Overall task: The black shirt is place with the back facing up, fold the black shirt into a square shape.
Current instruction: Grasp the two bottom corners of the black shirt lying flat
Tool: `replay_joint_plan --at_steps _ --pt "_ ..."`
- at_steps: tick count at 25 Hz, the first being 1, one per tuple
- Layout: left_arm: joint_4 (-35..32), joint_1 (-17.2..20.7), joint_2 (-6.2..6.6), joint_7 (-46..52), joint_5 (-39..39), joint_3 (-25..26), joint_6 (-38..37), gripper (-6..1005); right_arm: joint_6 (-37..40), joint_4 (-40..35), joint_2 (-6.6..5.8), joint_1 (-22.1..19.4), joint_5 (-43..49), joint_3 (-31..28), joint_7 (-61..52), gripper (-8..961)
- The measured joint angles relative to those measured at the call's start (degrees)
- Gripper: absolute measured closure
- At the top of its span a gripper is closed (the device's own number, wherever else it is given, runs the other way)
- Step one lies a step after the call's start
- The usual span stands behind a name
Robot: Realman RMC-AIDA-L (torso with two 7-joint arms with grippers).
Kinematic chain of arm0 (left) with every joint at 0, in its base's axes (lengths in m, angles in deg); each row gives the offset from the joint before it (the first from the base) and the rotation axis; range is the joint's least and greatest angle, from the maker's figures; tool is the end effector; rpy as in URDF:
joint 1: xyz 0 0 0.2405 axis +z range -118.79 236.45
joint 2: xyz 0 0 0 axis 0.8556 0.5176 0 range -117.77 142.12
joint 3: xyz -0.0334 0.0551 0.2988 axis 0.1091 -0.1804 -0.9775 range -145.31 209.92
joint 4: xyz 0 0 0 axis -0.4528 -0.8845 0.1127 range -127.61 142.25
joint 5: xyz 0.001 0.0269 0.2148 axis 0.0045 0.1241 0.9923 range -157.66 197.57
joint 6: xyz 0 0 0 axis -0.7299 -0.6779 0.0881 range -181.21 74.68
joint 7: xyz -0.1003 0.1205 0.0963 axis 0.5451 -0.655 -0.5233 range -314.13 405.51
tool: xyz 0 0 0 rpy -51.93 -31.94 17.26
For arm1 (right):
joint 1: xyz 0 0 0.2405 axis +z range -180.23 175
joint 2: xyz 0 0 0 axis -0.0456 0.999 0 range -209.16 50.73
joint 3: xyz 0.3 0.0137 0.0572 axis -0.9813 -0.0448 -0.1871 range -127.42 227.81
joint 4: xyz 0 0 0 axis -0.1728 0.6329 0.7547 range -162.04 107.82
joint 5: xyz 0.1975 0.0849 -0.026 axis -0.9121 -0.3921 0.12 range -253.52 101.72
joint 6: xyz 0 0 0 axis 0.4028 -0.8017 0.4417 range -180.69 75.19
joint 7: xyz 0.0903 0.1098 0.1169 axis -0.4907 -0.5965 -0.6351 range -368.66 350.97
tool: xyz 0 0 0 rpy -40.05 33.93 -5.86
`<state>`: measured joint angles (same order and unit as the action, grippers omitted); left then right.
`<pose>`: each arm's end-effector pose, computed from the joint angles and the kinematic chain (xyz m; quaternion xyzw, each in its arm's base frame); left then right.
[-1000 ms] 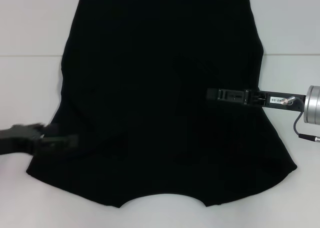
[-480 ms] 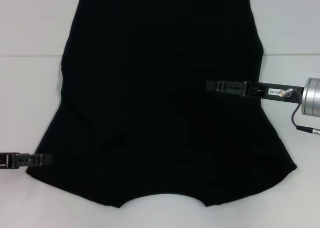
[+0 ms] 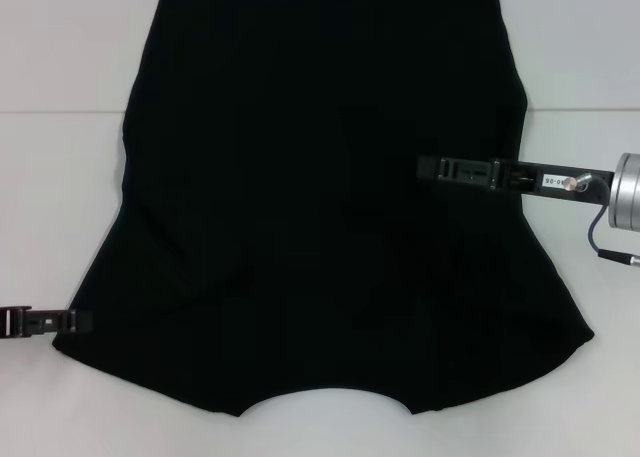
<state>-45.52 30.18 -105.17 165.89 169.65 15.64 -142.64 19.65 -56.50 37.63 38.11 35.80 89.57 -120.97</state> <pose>-0.4059 0.3486 0.0242 -0.7741 -0.5855 -0.0892 0.2238 0.2595 0.4541 -0.0581 -0.8253 0.4721 0.2754 0.1423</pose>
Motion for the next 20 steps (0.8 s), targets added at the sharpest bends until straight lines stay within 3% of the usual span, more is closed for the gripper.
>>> replay_joint_plan --at_steps 20 --pt "0.9 -0.4 -0.08 0.1 0.3 -2.3 1.1 79 0.0 0.0 -0.13 -0.2 -0.1 -0.1 -0.1 127"
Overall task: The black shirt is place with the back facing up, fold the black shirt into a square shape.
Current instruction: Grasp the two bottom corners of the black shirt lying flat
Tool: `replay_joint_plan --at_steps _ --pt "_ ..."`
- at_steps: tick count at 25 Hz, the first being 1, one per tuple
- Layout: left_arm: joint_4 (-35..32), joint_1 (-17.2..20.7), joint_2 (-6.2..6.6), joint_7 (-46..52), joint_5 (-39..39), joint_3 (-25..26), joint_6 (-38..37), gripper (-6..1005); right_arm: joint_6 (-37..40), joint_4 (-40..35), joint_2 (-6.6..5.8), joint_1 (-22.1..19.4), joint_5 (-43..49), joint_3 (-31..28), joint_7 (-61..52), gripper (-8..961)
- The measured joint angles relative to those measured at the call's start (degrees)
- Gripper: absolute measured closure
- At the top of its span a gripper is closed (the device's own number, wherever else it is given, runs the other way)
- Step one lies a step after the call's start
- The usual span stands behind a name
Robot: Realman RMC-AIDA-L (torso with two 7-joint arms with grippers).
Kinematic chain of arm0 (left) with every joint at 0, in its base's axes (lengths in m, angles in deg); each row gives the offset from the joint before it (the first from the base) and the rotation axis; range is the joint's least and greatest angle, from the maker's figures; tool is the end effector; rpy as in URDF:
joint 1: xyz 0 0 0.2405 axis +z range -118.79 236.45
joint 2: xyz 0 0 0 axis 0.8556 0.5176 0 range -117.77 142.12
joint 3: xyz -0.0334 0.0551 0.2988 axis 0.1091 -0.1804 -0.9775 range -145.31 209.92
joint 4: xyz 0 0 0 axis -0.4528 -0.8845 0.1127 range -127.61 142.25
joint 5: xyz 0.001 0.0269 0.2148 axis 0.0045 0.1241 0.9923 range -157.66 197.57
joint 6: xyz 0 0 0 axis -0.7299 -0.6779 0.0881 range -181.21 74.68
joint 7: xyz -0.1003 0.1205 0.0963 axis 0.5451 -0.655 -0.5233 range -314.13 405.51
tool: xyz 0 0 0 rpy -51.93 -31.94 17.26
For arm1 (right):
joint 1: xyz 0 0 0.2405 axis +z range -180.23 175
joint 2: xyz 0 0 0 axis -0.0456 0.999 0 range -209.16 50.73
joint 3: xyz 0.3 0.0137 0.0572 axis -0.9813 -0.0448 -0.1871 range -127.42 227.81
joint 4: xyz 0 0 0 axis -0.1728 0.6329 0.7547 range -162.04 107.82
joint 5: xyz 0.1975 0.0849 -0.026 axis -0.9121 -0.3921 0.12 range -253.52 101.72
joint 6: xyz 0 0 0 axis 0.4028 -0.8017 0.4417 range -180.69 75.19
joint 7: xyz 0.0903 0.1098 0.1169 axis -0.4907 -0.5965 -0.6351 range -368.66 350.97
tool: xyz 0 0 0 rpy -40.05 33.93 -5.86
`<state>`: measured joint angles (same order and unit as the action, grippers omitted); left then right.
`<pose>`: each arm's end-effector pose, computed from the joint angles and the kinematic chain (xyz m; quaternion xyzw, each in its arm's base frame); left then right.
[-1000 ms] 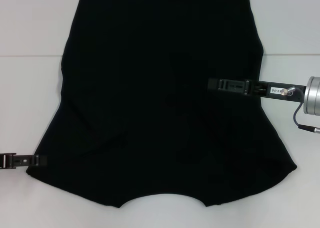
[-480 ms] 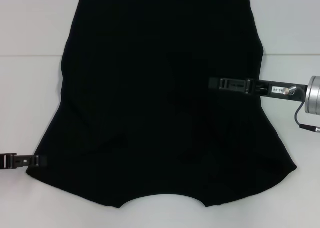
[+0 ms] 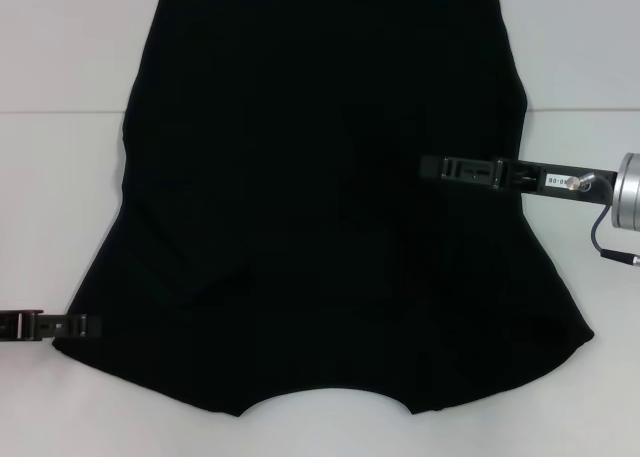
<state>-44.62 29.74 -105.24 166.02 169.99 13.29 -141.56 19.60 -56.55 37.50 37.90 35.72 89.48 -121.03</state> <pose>-0.4033 0.3523 0.0167 -0.7824 -0.5792 -0.0741 0.2167 0.2616 0.4541 -0.0564 -0.8237 0.4737 0.2761 0.1447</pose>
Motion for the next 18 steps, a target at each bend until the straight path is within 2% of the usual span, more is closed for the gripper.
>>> replay_joint_plan --at_steps 11,18 --pt "0.2 -0.3 -0.18 -0.6 0.0 -1.0 -0.2 81 0.0 0.0 0.0 -0.1 0.0 0.0 -0.1 126" --pt "0.8 -0.9 -0.34 -0.7 -0.2 -4.2 -1.2 82 0.3 0.0 0.0 -0.1 0.0 0.0 -0.1 127"
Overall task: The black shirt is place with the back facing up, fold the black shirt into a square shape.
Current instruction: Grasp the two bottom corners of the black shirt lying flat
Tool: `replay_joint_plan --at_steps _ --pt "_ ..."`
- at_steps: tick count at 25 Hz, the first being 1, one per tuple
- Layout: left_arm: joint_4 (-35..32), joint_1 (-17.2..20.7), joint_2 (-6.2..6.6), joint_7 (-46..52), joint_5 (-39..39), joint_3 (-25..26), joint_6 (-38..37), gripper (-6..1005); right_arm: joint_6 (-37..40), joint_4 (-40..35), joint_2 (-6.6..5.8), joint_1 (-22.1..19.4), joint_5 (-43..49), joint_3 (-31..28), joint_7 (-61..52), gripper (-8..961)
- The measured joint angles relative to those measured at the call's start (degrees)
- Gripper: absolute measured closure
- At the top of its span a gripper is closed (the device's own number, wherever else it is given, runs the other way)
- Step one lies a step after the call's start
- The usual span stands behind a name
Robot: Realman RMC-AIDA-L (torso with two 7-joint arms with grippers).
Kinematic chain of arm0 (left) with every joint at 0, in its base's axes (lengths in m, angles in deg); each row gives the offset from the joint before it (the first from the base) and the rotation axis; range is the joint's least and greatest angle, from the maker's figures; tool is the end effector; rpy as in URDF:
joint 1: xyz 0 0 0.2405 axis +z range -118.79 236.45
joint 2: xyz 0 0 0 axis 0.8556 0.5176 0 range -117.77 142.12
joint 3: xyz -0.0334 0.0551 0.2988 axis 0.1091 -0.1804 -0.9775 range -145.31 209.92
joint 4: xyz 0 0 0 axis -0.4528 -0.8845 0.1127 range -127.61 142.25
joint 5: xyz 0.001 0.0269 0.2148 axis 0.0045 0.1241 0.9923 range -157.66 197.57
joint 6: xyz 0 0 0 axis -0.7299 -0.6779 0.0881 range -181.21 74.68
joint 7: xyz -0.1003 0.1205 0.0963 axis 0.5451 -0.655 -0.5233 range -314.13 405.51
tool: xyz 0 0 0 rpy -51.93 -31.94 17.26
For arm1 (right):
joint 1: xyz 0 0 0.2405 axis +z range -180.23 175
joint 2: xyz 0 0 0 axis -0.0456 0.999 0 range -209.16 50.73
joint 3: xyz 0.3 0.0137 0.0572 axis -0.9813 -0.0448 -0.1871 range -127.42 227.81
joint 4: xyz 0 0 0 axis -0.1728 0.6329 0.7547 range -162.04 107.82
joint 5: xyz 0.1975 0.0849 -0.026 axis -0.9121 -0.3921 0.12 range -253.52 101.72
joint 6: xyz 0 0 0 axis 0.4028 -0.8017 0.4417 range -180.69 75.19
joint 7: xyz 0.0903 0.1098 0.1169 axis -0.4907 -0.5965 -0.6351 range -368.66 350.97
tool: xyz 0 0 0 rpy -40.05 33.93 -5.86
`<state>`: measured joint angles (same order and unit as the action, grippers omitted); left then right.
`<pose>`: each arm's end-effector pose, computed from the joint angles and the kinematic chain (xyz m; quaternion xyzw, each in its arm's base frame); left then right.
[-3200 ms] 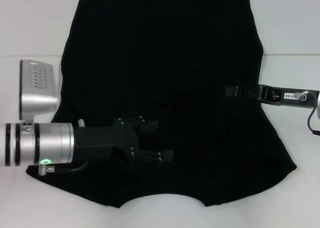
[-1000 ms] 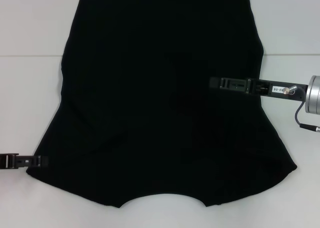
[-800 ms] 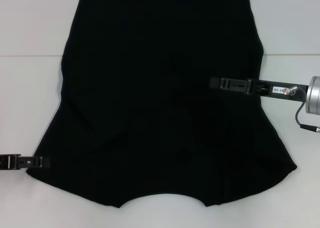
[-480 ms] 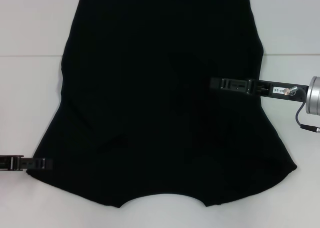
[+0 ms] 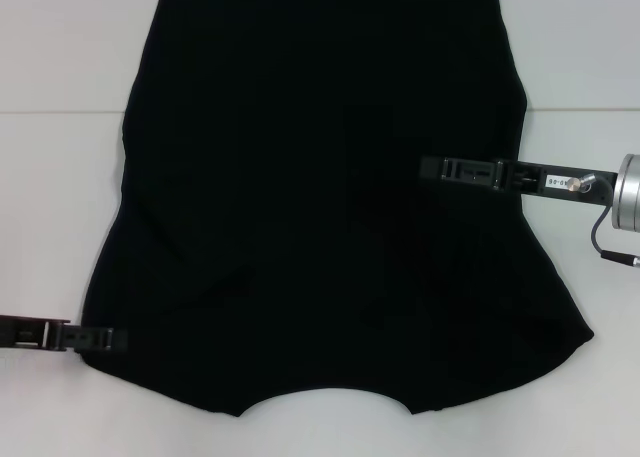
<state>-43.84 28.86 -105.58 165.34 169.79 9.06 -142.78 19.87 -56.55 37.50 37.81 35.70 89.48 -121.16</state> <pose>-0.3892 0.3544 0.0015 -0.8082 -0.5571 -0.0540 0.1832 0.2617 0.4531 -0.0566 -0.8233 0.4748 0.2766 0.1424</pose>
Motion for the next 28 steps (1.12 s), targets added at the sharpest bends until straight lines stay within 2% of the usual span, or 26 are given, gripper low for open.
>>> replay_joint_plan --at_steps 19,28 --pt "0.1 -1.5 0.22 -0.4 0.1 -1.7 0.5 85 0.3 0.1 -0.09 -0.4 -0.5 0.0 0.0 128" --pt "0.1 -1.2 0.33 -0.4 0.2 -1.7 1.5 391 0.3 0.0 -0.09 -0.5 -0.6 0.0 0.1 129"
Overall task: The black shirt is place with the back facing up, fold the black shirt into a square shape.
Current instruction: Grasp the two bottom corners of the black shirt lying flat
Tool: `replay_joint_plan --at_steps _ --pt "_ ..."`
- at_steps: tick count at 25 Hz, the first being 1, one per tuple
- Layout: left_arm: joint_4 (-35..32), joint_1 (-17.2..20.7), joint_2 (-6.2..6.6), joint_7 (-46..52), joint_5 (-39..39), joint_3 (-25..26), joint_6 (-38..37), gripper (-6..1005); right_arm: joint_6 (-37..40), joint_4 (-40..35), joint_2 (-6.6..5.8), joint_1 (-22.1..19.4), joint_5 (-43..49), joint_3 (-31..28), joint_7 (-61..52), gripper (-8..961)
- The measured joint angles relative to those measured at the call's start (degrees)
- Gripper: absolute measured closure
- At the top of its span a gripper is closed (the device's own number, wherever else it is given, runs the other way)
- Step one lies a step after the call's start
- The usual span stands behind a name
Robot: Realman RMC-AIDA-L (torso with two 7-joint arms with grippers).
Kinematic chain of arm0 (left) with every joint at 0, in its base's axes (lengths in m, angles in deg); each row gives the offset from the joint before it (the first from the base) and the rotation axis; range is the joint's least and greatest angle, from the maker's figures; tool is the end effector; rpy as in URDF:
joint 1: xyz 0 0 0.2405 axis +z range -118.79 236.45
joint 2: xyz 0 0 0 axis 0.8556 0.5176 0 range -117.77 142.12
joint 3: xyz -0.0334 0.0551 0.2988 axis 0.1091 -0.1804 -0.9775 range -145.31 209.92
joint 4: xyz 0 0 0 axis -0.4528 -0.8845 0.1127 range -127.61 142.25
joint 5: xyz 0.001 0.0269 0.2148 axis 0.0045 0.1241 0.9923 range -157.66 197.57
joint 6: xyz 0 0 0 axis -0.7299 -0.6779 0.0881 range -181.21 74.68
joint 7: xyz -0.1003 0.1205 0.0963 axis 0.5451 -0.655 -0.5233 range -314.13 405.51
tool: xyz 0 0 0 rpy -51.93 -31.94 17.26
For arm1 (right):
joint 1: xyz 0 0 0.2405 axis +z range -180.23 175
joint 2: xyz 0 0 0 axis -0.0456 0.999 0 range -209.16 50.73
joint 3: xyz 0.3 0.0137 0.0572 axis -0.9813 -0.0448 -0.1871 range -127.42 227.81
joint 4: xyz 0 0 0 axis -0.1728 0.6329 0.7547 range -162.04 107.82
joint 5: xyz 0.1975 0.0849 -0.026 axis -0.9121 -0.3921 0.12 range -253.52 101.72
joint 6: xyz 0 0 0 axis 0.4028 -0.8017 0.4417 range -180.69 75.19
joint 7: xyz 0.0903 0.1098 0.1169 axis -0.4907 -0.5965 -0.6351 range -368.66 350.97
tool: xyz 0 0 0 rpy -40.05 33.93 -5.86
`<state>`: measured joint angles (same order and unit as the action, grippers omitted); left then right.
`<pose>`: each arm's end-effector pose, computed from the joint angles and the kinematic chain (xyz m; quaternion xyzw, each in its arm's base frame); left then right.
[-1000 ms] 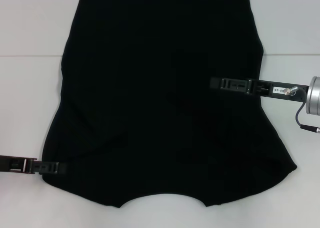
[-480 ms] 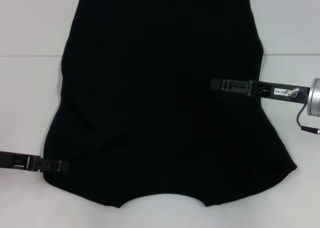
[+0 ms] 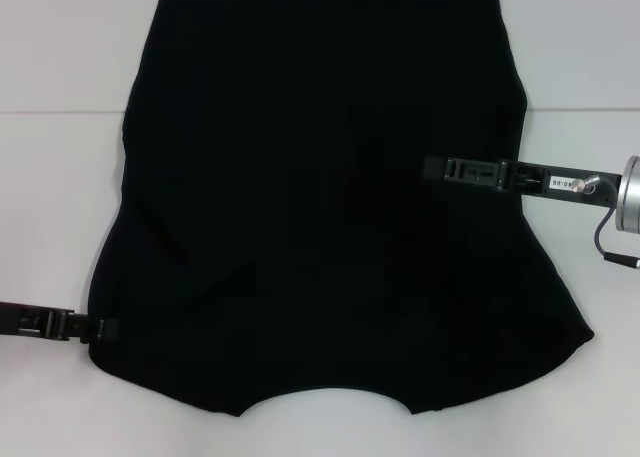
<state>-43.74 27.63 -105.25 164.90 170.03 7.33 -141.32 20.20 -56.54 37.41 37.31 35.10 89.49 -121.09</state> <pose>-0.3843 0.3660 0.0026 -0.8198 -0.5384 -0.0406 0.1910 0.2640 0.4511 -0.0550 -0.8205 0.4772 0.2808 0.1419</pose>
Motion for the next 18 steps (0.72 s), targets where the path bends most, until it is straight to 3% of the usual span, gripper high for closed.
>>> replay_joint_plan --at_steps 14,18 --pt "0.0 -0.3 -0.16 0.0 1.2 0.0 0.8 930 0.0 0.0 0.0 -0.3 0.0 0.0 0.0 129" --pt "0.0 -0.5 -0.13 -0.1 0.9 0.0 -0.4 931 0.0 0.0 -0.26 -0.6 0.1 0.0 -0.1 130"
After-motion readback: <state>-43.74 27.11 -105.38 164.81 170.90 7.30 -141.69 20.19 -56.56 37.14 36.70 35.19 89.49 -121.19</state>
